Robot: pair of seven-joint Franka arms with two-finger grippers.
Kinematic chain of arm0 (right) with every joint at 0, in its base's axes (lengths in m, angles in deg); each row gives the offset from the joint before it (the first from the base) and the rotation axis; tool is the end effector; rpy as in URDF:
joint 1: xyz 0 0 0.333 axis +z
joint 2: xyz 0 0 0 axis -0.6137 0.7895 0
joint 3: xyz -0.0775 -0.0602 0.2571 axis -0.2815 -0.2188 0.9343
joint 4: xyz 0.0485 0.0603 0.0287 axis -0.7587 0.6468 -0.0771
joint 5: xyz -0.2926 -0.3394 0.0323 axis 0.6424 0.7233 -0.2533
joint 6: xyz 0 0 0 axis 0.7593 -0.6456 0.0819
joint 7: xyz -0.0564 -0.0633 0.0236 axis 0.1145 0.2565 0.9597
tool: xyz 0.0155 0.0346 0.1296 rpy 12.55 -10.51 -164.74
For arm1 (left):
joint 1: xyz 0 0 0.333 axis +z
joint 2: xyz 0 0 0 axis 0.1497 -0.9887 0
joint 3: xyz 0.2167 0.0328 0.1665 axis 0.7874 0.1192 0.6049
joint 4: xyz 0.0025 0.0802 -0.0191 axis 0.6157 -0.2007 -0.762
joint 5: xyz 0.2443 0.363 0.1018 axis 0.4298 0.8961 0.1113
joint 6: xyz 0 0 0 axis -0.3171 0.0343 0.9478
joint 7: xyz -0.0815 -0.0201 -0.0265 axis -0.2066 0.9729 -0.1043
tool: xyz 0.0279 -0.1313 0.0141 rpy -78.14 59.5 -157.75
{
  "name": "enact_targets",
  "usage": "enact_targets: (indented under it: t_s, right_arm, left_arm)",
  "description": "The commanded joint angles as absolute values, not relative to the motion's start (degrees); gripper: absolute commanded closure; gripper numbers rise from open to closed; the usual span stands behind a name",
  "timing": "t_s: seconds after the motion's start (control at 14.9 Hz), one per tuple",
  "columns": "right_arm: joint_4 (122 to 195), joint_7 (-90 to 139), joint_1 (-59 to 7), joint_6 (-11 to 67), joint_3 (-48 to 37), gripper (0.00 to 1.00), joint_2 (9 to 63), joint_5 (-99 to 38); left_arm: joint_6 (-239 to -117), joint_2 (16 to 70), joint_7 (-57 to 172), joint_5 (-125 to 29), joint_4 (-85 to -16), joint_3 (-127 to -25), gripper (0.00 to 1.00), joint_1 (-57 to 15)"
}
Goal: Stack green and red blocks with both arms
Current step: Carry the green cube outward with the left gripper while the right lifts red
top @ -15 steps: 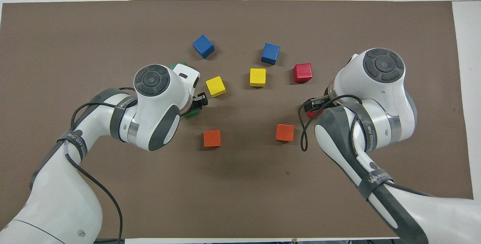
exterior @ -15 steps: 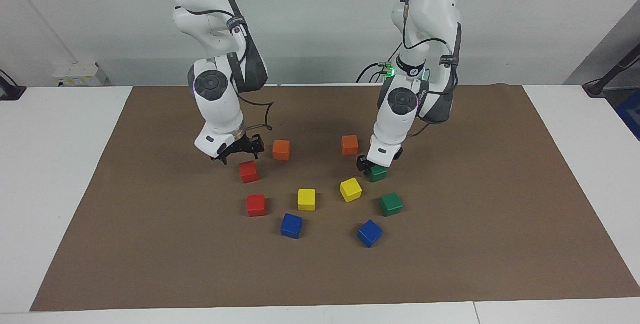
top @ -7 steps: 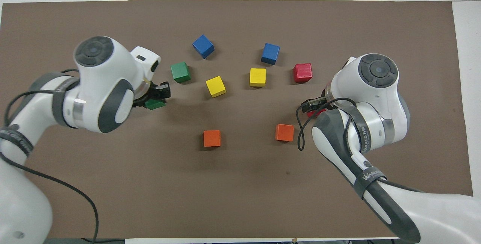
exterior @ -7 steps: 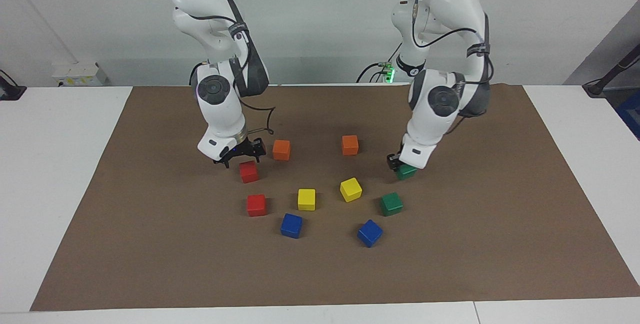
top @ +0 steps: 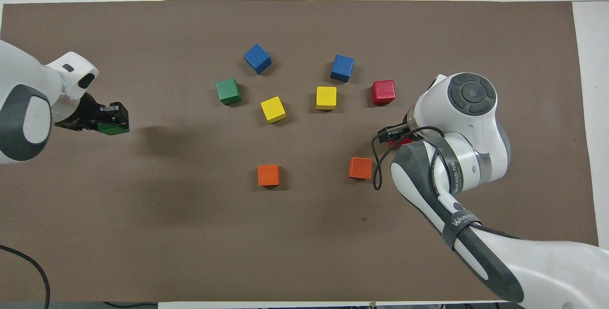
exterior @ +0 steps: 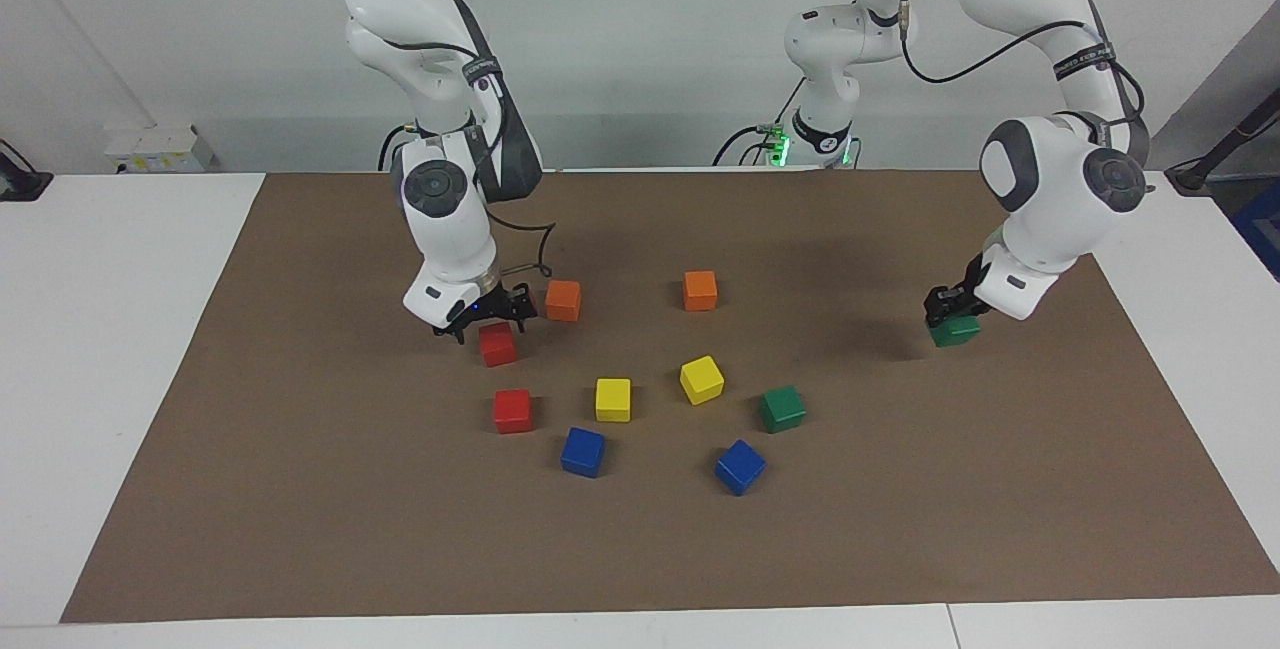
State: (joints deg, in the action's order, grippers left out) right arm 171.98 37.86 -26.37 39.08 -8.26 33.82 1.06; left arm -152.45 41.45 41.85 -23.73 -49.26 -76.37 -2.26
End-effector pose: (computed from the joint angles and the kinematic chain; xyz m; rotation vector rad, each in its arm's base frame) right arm 0.5936 0.1670 0.2241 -3.1272 -0.2961 0.0520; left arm 0.6298 0.0322 0.2949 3.0998 0.0851 -0.1832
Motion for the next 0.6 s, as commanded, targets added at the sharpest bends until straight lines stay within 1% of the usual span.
enact_targets:
  t_s: [0.0, 0.54]
  right_arm:
    - [172.6, 38.6, -26.2, 41.3, -8.2, 0.00, 34.8, 0.4]
    - [174.3, 38.5, -26.3, 43.8, -8.2, 0.00, 35.0, 0.4]
  left_arm:
    - [-154.9, 42.1, 39.8, -23.9, -51.2, -77.0, 1.00, -1.0]
    - [-160.6, 39.8, 39.5, -23.9, -51.4, -77.0, 1.00, -1.6]
